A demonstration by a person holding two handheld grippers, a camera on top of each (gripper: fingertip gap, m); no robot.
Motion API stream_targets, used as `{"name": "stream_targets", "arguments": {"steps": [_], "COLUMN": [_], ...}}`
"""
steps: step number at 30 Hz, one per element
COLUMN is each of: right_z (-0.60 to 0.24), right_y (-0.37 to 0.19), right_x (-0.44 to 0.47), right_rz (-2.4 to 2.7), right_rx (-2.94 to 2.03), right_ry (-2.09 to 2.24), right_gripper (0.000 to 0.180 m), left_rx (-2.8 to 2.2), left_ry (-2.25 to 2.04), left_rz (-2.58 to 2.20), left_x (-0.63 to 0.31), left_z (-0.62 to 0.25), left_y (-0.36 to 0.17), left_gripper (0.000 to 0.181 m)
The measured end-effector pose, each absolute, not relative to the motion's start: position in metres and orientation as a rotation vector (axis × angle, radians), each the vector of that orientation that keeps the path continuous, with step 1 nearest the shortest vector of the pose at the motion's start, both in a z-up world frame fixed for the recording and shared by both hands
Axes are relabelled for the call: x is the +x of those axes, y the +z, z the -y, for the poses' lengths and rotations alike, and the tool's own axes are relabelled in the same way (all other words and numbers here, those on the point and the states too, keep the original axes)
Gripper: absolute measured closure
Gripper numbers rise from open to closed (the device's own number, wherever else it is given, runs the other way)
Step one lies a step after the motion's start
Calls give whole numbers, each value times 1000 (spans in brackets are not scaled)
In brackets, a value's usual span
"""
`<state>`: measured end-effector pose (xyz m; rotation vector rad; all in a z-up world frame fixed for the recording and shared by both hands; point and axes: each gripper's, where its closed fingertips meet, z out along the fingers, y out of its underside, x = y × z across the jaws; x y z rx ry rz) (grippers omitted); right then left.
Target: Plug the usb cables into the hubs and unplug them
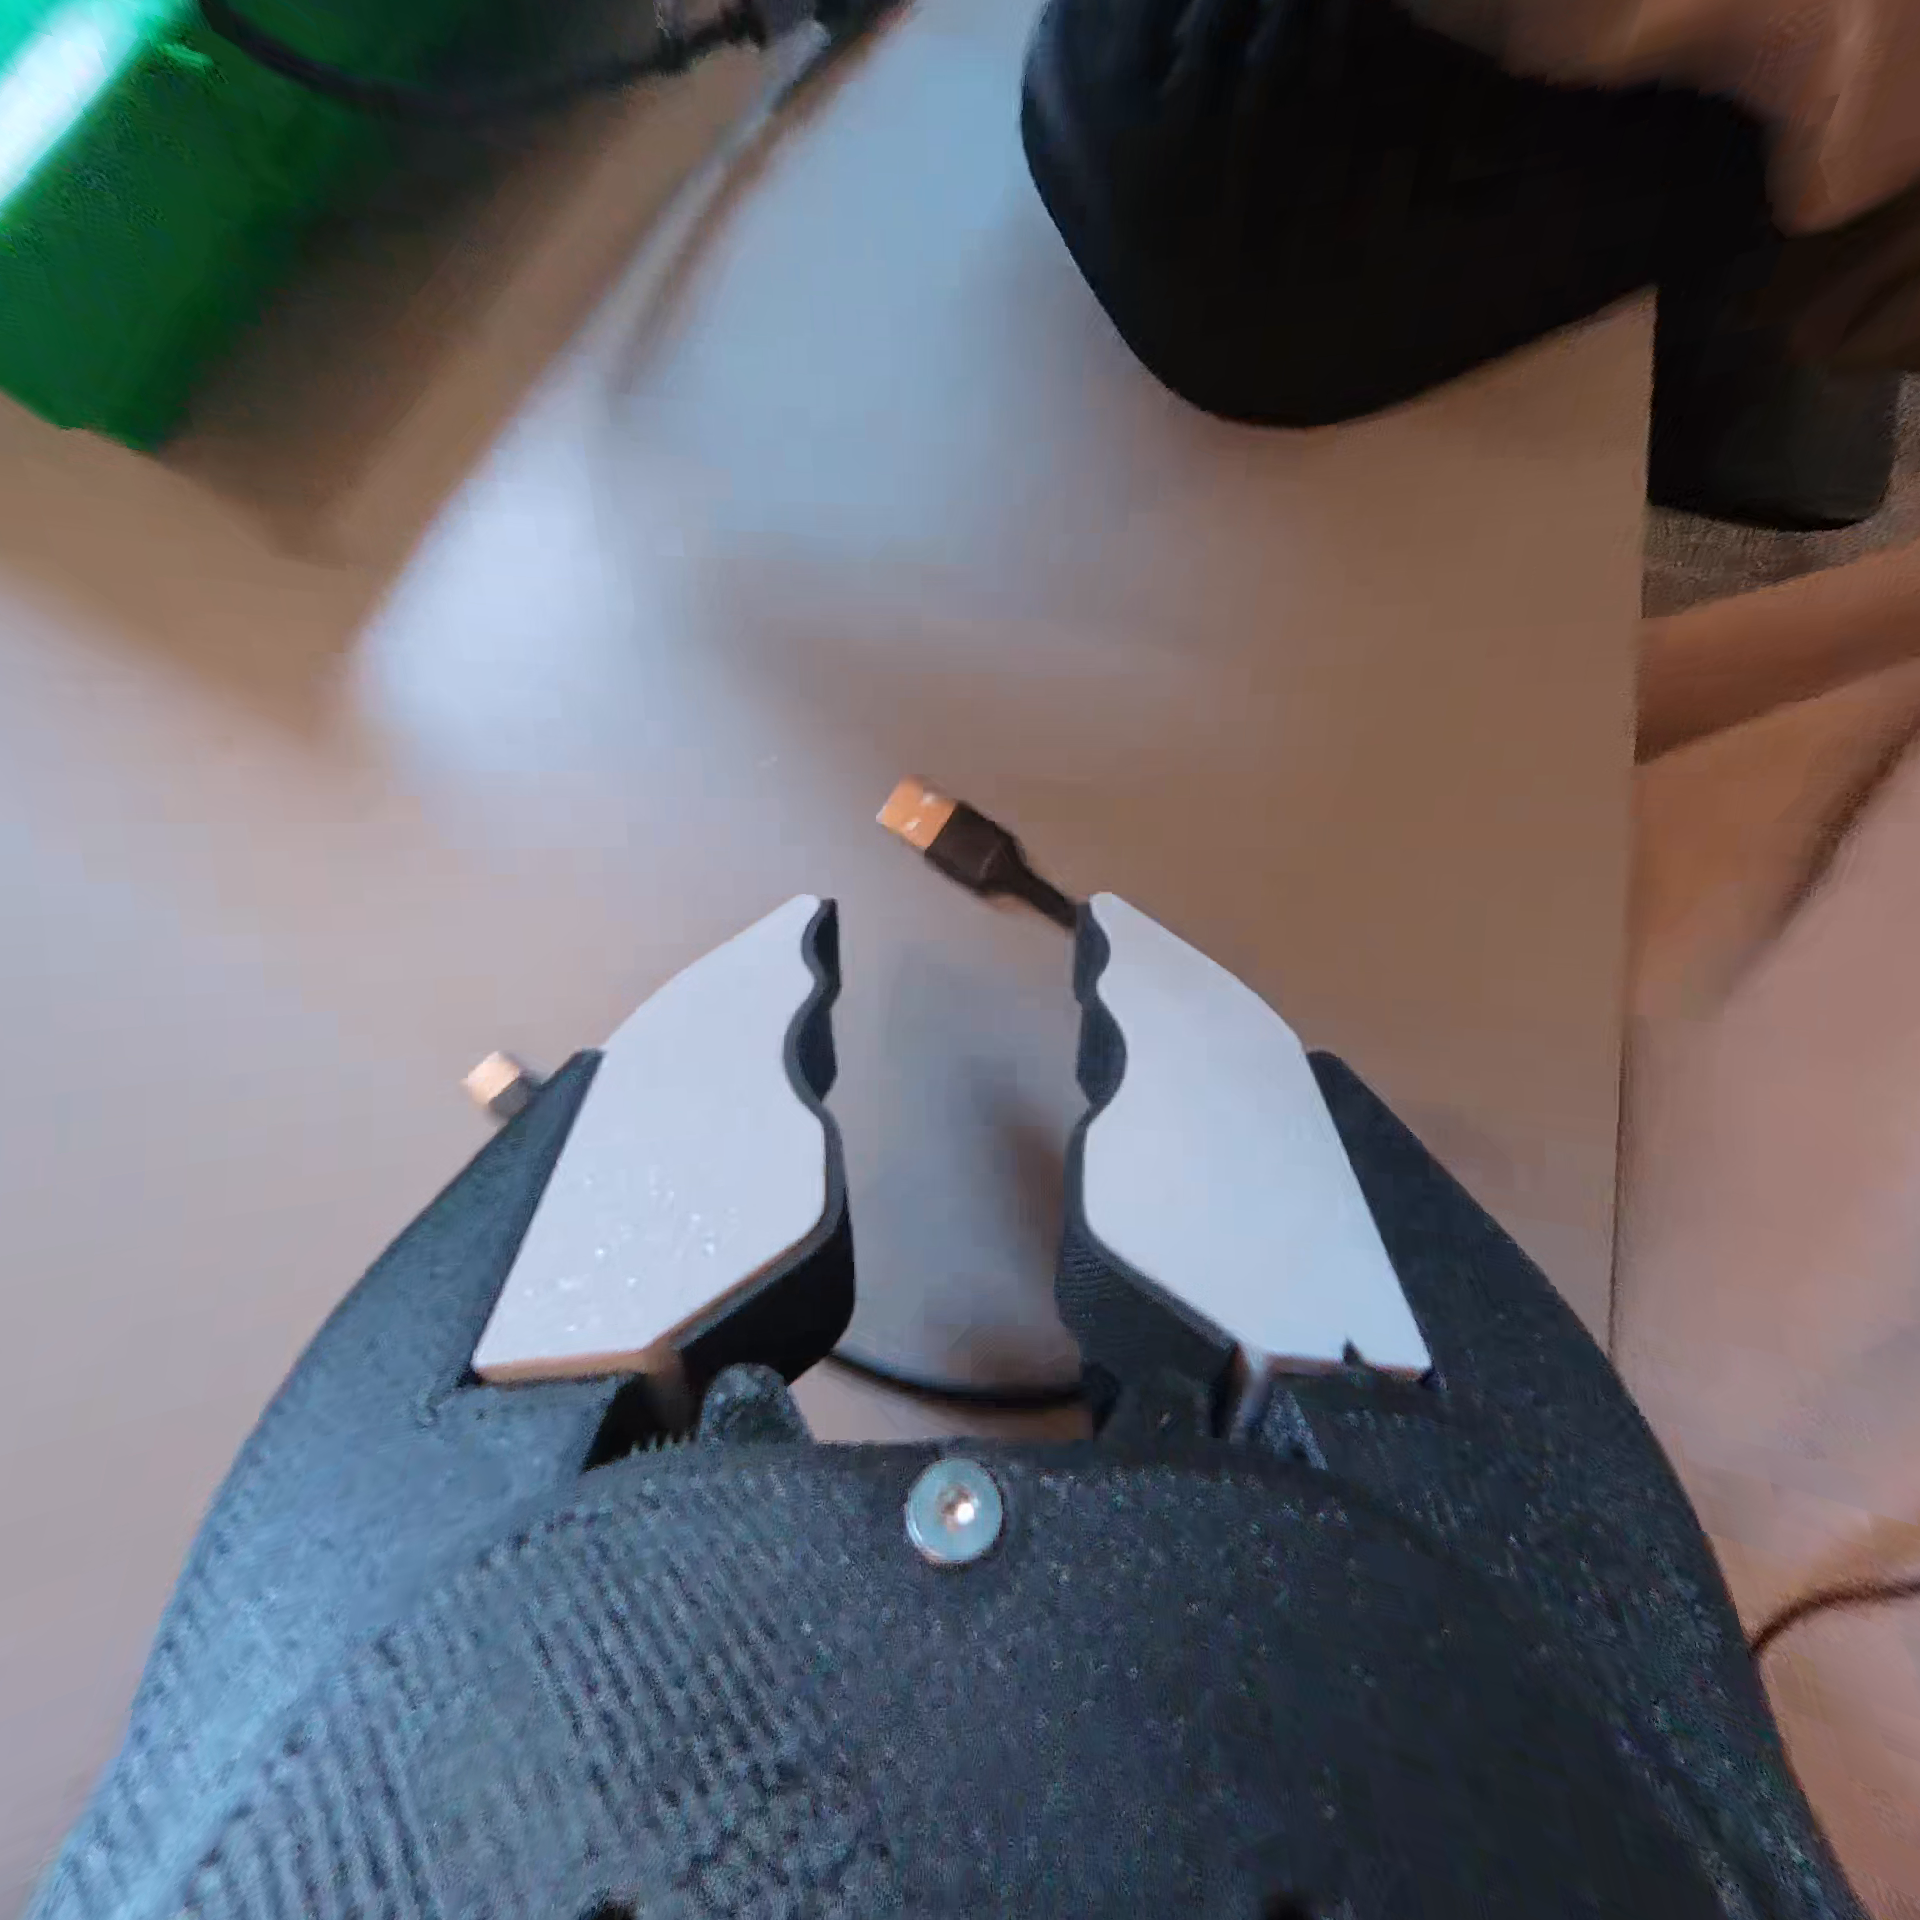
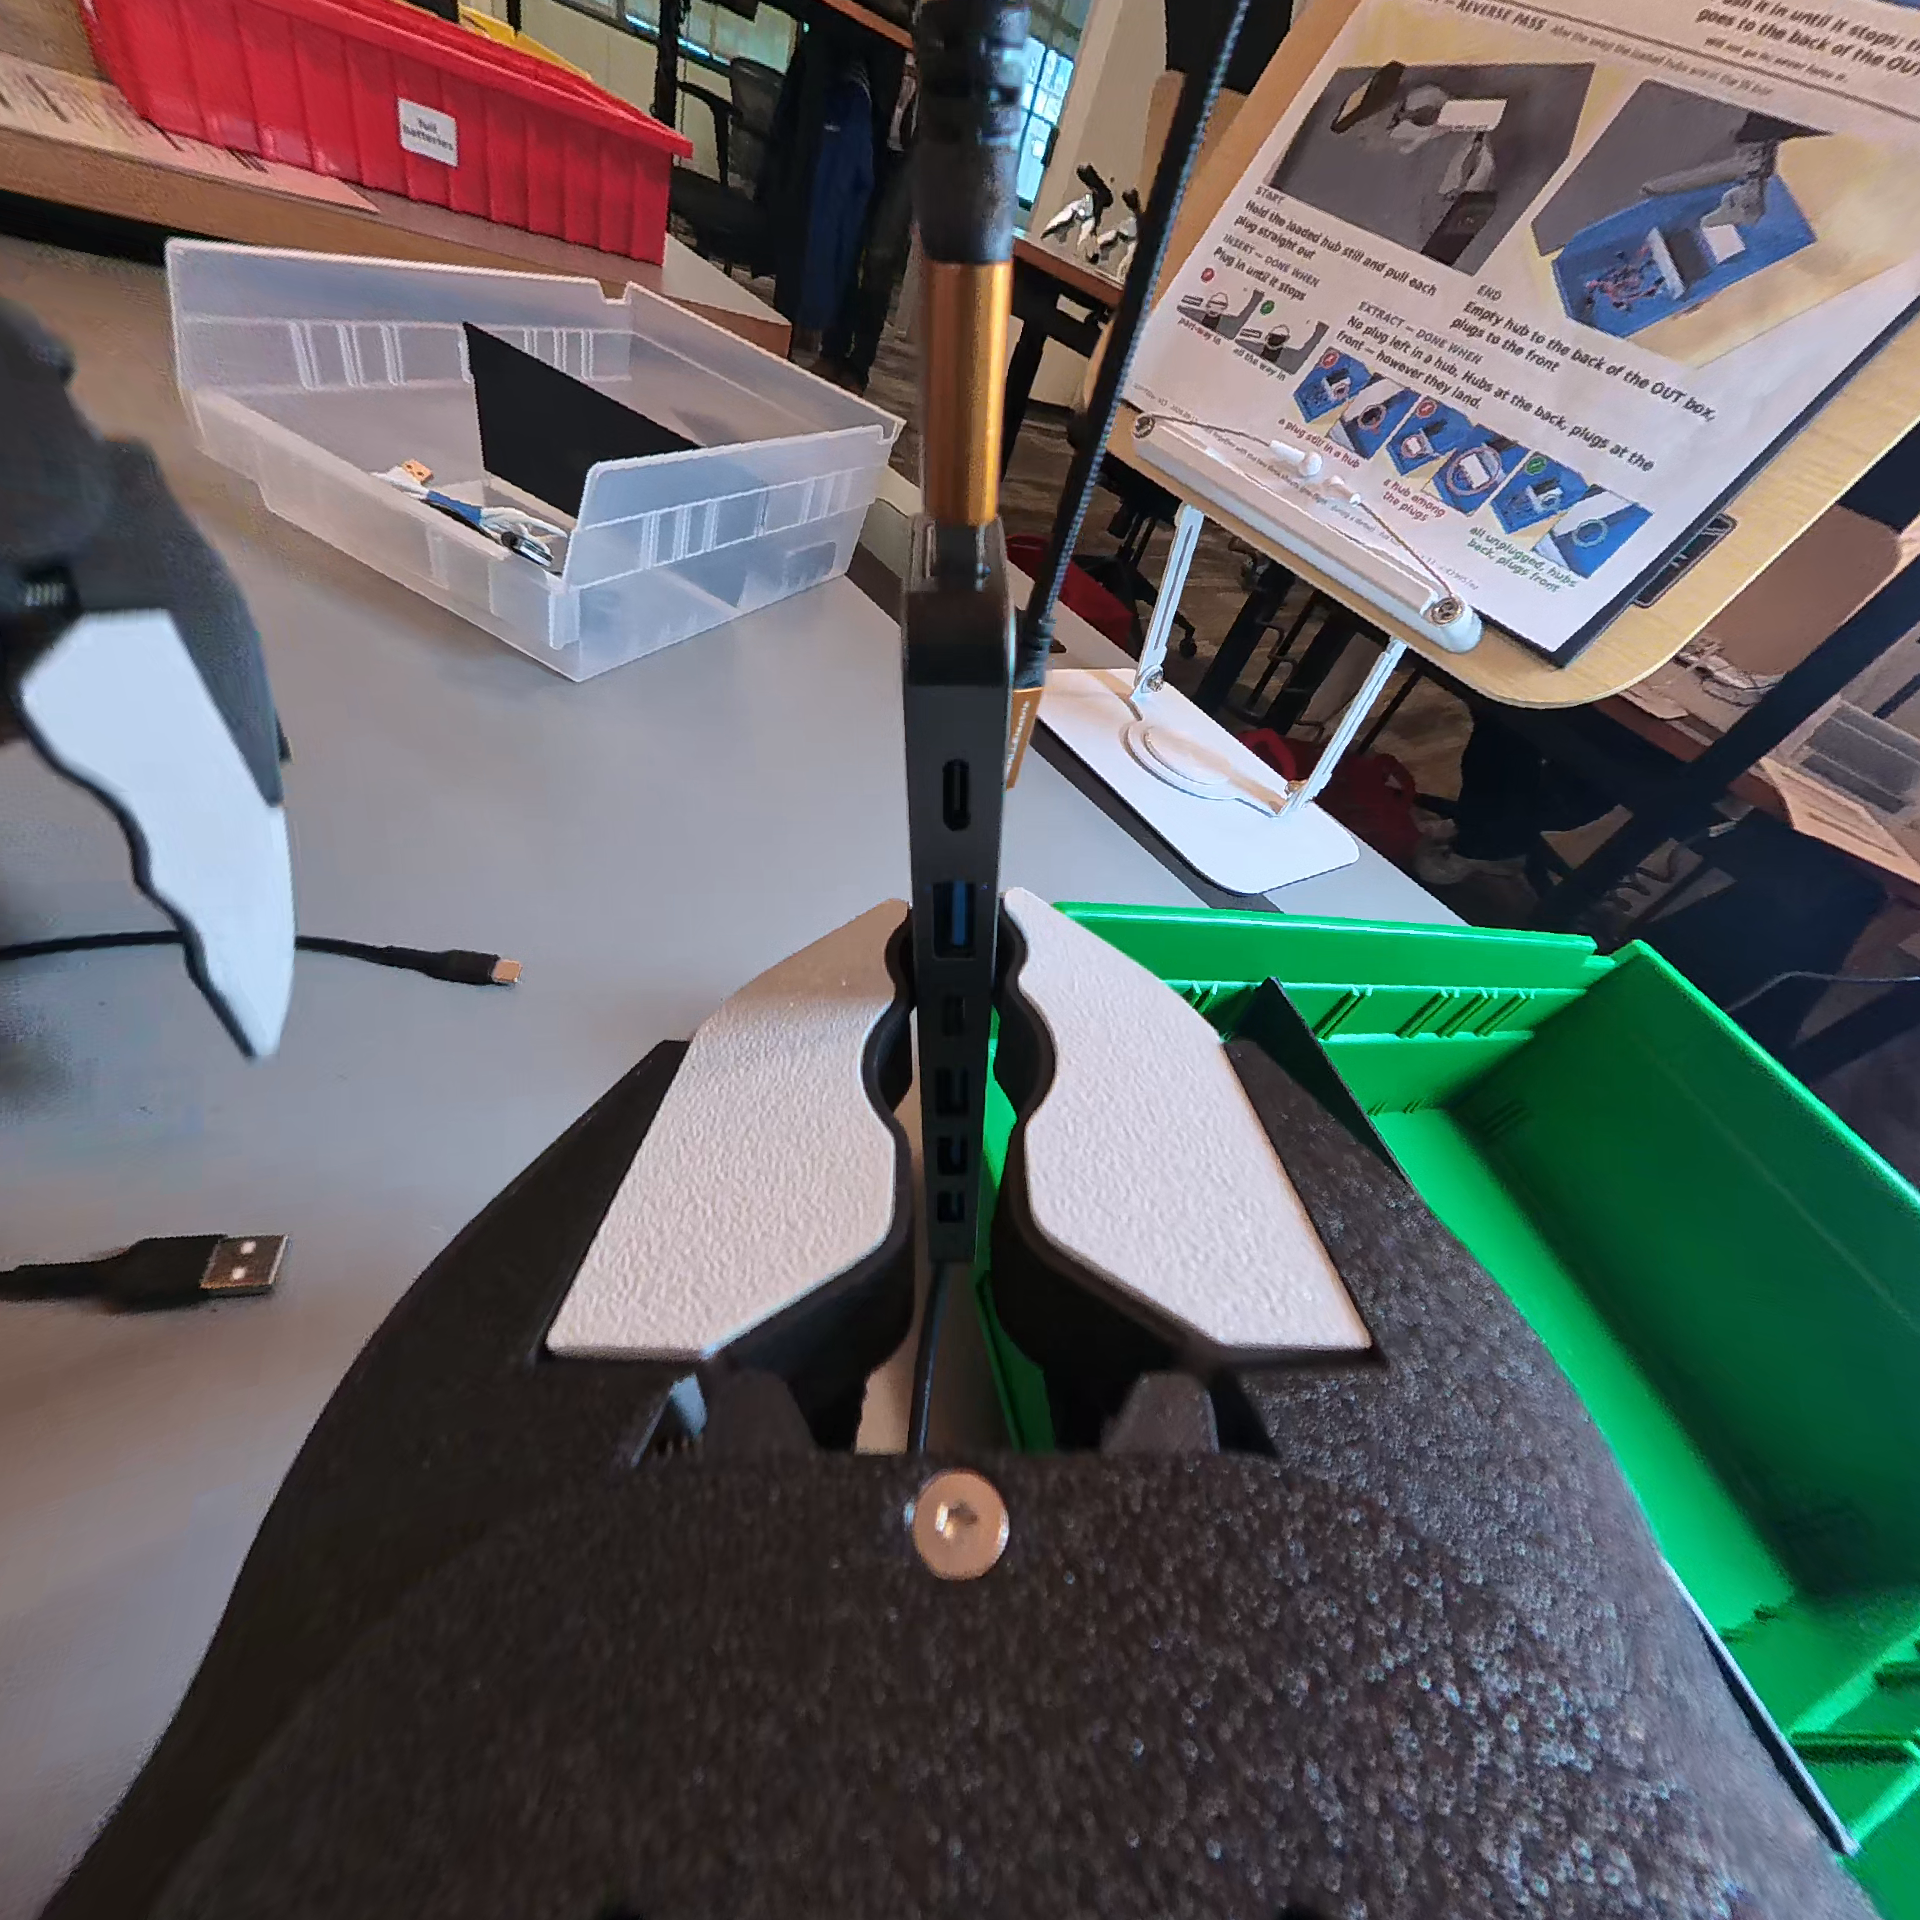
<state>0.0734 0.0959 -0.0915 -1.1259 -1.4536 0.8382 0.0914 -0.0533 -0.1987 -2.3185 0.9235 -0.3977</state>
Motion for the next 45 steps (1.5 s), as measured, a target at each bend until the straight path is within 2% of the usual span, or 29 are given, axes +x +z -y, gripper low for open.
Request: {"name": "stream_targets", "arguments": {"steps": [4,7,15,23,28,31,33,35,39,42,45], "right_z": [-95,-94,-94,-96,-92,-74,-63,-51,-26,-12,-1], "right_y": [-90,-88,-86,-100,-97,-74,-54,-40,-24,-18,-22], "right_x": [76,77,77,72,68,71,77,84,95,100,93], "right_rz": [1455,1458,1448,1493,1468,1380,1302,1264,1228,1211,1264], "right_rx": [-1116,-1103,-1101,-1061,-1012,-975,-958,-928,-805,-730,-733], "right_ry": [830,824,836,686,676,971,1212,1430,1808,1958,1924], "right_gripper": [169,169,169,169,168,168,168,168,169,169,169], "left_rx": [-2405,-2393,-2356,-2361,-2277,-2121,-1977,-1842,-1647,-1579,-1563], "left_ry": [-337,-311,-156,-249,-366,-536,-570,-550,-469,-529,-546], "left_rz": [-954,-1030,-1494,-1241,-1246,-1116,-978,-855,-803,-783,-755], "left_x": [105,106,47,29,37,50,53,54,67,83,96], "left_z": [48,49,61,47,58,50,34,19,11,12,6], "left_y": [-228,-230,-230,-230,-227,-200,-170,-141,-106,-95,-89], "left_gripper": [137,153,166,166,167,166,151,145,145,142,141]}}
